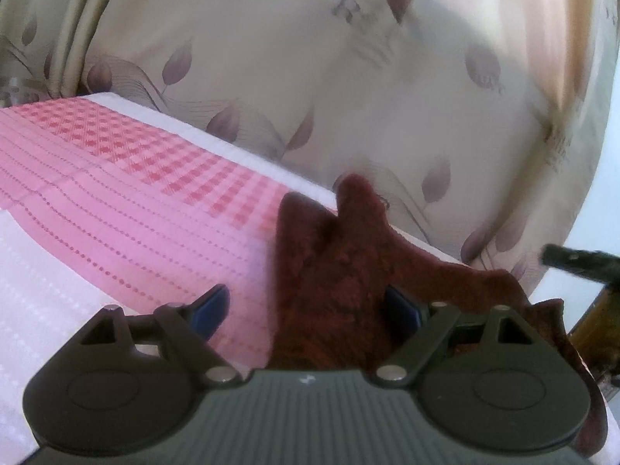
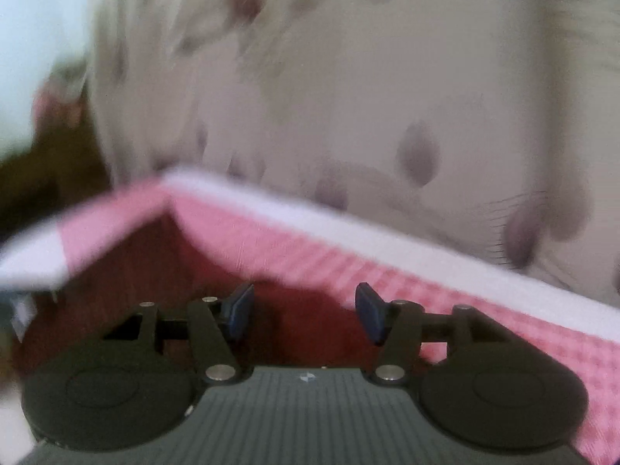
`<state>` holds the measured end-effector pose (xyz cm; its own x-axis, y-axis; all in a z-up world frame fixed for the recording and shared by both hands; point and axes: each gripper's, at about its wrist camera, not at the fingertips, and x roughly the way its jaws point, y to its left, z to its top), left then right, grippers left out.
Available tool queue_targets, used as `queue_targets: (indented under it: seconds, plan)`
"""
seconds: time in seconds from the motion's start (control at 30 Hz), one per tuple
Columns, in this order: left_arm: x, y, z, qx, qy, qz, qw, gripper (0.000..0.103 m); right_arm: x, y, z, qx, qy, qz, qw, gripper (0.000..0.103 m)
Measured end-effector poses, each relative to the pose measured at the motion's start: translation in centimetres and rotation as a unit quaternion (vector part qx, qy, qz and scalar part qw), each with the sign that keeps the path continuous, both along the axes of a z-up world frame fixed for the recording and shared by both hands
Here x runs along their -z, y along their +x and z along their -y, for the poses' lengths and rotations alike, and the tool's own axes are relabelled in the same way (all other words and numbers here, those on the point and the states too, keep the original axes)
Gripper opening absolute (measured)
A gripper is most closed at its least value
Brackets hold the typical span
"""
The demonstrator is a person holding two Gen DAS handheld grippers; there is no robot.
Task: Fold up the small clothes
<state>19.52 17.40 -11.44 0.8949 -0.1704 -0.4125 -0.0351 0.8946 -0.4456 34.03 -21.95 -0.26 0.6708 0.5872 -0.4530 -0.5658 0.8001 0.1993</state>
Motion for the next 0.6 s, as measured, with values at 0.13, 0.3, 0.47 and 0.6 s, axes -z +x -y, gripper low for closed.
queue_targets:
  seconds: [0.13, 0.3, 0.47, 0.6]
  plan:
    - [-0.1, 0.0, 0.1, 0.001, 0.005, 0.002, 1.0000, 0.087, -1.2, -2.4, 1.3, -0.019, -0.026, 0.000, 0.999, 0.041]
    - [-0.1, -0.1, 0.0, -0.001, 0.002, 0.001, 1.0000, 0.088, 2.5, -4.6, -2.8, -0.089, -0.115, -0.036, 0.989, 0.015]
    - [0.0, -0.1, -0.2, -0.007, -0.003, -0.002, 1.0000, 0.088, 5.2, -1.7, -5.4, 0.017, -0.200, -0.033, 0.979, 0.001]
    - [0.1, -0.1, -0.5, -0.011, -0.010, -0.004, 0.9999, 0.088, 4.9, -0.1, -2.3, 0.099, -0.149, -0.049, 0.983, 0.006]
